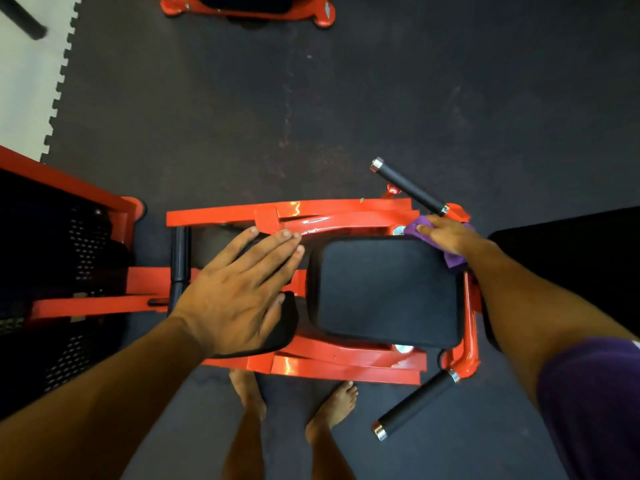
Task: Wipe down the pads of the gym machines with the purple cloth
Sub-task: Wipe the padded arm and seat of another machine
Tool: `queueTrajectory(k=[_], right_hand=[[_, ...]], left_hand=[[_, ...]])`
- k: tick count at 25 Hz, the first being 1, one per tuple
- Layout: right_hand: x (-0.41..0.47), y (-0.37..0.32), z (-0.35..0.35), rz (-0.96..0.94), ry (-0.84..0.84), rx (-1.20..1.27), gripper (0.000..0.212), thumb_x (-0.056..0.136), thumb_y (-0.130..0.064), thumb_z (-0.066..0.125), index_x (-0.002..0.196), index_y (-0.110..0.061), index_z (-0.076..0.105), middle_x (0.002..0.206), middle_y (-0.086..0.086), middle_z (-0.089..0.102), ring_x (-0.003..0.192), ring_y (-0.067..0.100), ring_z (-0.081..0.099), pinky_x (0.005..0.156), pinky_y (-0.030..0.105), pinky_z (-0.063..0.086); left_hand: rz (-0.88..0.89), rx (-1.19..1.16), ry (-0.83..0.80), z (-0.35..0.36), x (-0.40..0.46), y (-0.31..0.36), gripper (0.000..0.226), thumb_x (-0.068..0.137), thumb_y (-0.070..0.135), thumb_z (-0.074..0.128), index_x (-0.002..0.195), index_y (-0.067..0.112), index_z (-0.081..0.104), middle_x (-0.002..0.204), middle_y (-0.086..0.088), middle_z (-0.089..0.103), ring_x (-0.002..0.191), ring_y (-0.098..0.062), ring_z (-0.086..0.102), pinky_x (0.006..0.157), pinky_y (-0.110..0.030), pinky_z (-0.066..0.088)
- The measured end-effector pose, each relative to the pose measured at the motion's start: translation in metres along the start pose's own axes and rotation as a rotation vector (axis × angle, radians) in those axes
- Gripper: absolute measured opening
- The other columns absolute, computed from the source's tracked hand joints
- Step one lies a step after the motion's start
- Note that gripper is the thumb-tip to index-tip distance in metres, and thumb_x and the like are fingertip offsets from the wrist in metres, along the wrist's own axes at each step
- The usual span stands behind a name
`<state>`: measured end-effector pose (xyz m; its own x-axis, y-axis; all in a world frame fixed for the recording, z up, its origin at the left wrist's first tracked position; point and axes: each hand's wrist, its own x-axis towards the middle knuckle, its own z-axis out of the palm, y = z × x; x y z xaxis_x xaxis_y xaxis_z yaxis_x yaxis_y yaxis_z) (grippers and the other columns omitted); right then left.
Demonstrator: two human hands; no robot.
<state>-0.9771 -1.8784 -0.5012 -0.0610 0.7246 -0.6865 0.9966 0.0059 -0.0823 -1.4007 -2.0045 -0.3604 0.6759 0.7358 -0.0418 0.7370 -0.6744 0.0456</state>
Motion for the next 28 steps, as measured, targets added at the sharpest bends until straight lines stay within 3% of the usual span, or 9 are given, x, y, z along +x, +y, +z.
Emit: queueTrajectory(k=[3, 4, 6, 8, 11, 14, 17, 23, 28], right_hand=[[0.0, -0.048, -0.015, -0.093, -0.008, 0.01, 0.022, 0.102, -0.044, 0.05, 0.119, -0.038, 0.063, 0.122, -0.007, 0.06, 0.066, -0.01, 0.065, 0.056, 0.013, 0.049], [0.001, -0.068, -0.014, -0.136, 0.0, 0.104, 0.023, 0.103, -0.039, 0.052, 0.123, -0.034, 0.064, 0.121, -0.009, 0.058, 0.066, -0.012, 0.063, 0.058, 0.011, 0.048], [0.01, -0.109, -0.004, -0.266, -0.032, 0.204, 0.027, 0.103, -0.037, 0.053, 0.125, -0.026, 0.064, 0.13, -0.002, 0.062, 0.108, 0.008, 0.064, 0.088, 0.024, 0.048], [0.018, -0.133, 0.001, -0.328, -0.076, 0.222, 0.025, 0.102, -0.04, 0.052, 0.121, -0.027, 0.063, 0.133, 0.002, 0.063, 0.122, 0.025, 0.058, 0.094, 0.03, 0.042], [0.013, -0.093, -0.007, -0.216, -0.082, 0.236, 0.046, 0.1, -0.056, 0.05, 0.139, -0.032, 0.056, 0.14, 0.002, 0.06, 0.122, 0.026, 0.059, 0.099, 0.03, 0.041], [0.0, -0.019, -0.008, -0.002, -0.074, 0.22, 0.043, 0.101, -0.057, 0.048, 0.139, -0.038, 0.054, 0.118, 0.011, 0.071, 0.102, 0.029, 0.068, 0.094, 0.027, 0.045], [0.001, 0.018, -0.008, 0.16, -0.026, 0.339, 0.042, 0.104, -0.04, 0.052, 0.142, -0.022, 0.056, 0.139, 0.013, 0.059, 0.125, 0.033, 0.057, 0.1, 0.032, 0.039], [0.015, -0.042, 0.002, -0.159, -0.028, 0.236, 0.046, 0.101, -0.051, 0.052, 0.137, -0.022, 0.058, 0.137, 0.007, 0.062, 0.126, 0.028, 0.057, 0.1, 0.031, 0.042], [0.007, -0.008, 0.001, 0.004, 0.019, 0.264, 0.039, 0.103, -0.039, 0.053, 0.138, -0.021, 0.058, 0.141, 0.012, 0.059, 0.127, 0.03, 0.056, 0.104, 0.033, 0.041]], left_hand=[[0.006, -0.023, 0.003, 0.002, -0.002, -0.001, 0.065, 0.098, 0.031, 0.038, 0.154, 0.0, 0.042, 0.165, -0.017, 0.034, 0.155, -0.031, 0.029, 0.122, -0.058, 0.028], [0.007, -0.03, 0.007, 0.002, -0.003, -0.001, 0.065, 0.098, 0.031, 0.038, 0.154, 0.0, 0.042, 0.165, -0.016, 0.033, 0.155, -0.031, 0.029, 0.122, -0.058, 0.028], [0.006, -0.031, 0.013, 0.002, -0.003, 0.0, 0.065, 0.097, 0.031, 0.038, 0.154, 0.0, 0.043, 0.165, -0.016, 0.034, 0.155, -0.031, 0.029, 0.121, -0.059, 0.029], [0.005, -0.034, 0.014, 0.0, -0.002, 0.002, 0.065, 0.097, 0.031, 0.038, 0.154, 0.001, 0.042, 0.165, -0.016, 0.034, 0.155, -0.031, 0.03, 0.12, -0.059, 0.031], [0.01, -0.034, 0.026, 0.0, 0.001, 0.0, 0.065, 0.096, 0.03, 0.038, 0.154, 0.001, 0.042, 0.165, -0.016, 0.034, 0.154, -0.031, 0.03, 0.12, -0.059, 0.031], [0.001, -0.032, 0.026, 0.0, -0.001, 0.003, 0.066, 0.095, 0.03, 0.039, 0.154, 0.001, 0.043, 0.164, -0.017, 0.035, 0.154, -0.031, 0.03, 0.121, -0.059, 0.03], [0.007, -0.031, 0.027, 0.001, 0.0, 0.0, 0.064, 0.097, 0.031, 0.038, 0.153, 0.0, 0.044, 0.164, -0.016, 0.035, 0.154, -0.031, 0.031, 0.121, -0.058, 0.03], [0.006, -0.033, 0.028, 0.0, -0.002, -0.002, 0.065, 0.097, 0.03, 0.038, 0.154, 0.0, 0.042, 0.164, -0.017, 0.035, 0.154, -0.031, 0.03, 0.121, -0.059, 0.03], [0.006, -0.052, 0.045, 0.002, 0.0, -0.003, 0.063, 0.098, 0.03, 0.038, 0.153, 0.0, 0.043, 0.164, -0.017, 0.036, 0.154, -0.031, 0.032, 0.121, -0.059, 0.03]])
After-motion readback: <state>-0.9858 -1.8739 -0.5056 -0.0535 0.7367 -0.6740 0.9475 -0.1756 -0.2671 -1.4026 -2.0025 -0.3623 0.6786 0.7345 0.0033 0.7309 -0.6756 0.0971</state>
